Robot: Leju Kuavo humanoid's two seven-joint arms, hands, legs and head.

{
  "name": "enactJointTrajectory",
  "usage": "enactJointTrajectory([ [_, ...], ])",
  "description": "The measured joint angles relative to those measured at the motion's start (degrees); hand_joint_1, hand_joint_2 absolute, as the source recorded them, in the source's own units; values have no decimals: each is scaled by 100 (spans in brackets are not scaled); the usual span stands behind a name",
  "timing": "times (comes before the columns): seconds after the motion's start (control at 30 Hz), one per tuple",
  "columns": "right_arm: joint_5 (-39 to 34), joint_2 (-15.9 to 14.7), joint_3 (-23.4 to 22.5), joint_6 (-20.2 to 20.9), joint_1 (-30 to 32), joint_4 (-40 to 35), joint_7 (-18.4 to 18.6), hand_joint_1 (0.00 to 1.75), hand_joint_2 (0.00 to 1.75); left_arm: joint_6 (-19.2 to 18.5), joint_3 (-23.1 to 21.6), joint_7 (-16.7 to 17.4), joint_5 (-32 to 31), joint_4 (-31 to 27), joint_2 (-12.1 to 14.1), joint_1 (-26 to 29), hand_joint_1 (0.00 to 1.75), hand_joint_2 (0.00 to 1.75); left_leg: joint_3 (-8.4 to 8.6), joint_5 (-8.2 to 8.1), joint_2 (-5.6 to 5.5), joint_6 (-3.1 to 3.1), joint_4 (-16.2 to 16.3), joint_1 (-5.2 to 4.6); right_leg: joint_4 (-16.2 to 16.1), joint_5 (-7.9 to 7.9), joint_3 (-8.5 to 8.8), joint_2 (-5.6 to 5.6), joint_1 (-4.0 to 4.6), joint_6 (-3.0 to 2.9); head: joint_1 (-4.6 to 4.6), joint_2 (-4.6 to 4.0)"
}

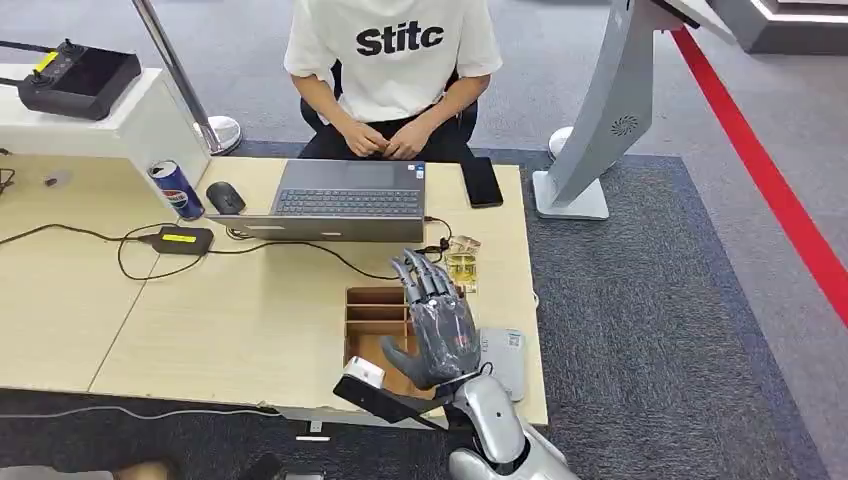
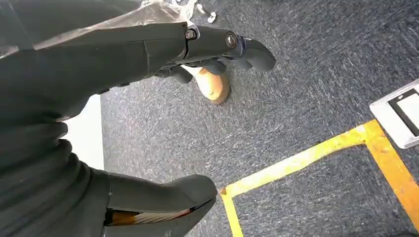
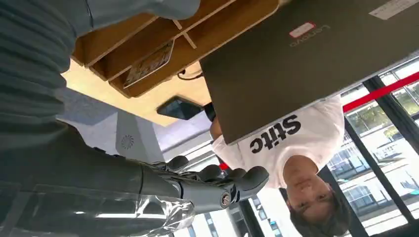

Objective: Pass the card to the sensor for recognition and then transmit it.

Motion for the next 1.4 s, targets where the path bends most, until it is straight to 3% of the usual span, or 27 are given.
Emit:
enactJointTrajectory([
  [0.17,-2,2,15,0,-8,57,0,10,175,-4,0,2,0,0,0,-2,0,175,0,0,0,0,0,0,0,0,0,0,0,0,0,0],
  [0.23,-17,2,28,0,-19,105,0,26,175,-9,4,2,0,0,0,-2,0,175,0,0,0,0,0,0,0,0,0,0,0,0,0,0],
  [0.27,-30,2,28,6,-19,105,0,17,175,-9,4,2,0,0,0,-1,0,175,0,0,0,0,0,0,0,0,0,0,0,0,0,0],
  [0.93,-107,2,31,24,-24,160,20,16,175,-15,28,2,-39,0,0,-3,0,175,0,0,0,0,0,0,0,0,0,0,0,0,0,0],
  [1.0,-107,2,31,24,-25,162,20,17,175,-15,33,2,-42,0,0,-3,0,175,0,0,0,0,0,0,0,0,0,0,0,0,0,0],
  [1.03,-107,2,31,24,-25,162,20,26,175,-15,33,2,-42,0,0,-3,0,175,0,0,0,0,0,0,0,0,0,0,0,0,0,0],
  [1.13,-111,2,31,33,-27,162,33,19,175,-15,35,2,-44,0,0,-3,0,175,0,0,0,0,0,0,0,0,0,0,0,0,0,0],
  [1.4,-168,-2,31,94,-34,162,72,28,175,-15,37,2,-59,0,0,-3,0,175,0,0,0,0,0,0,0,0,0,0,0,0,0,0],
])
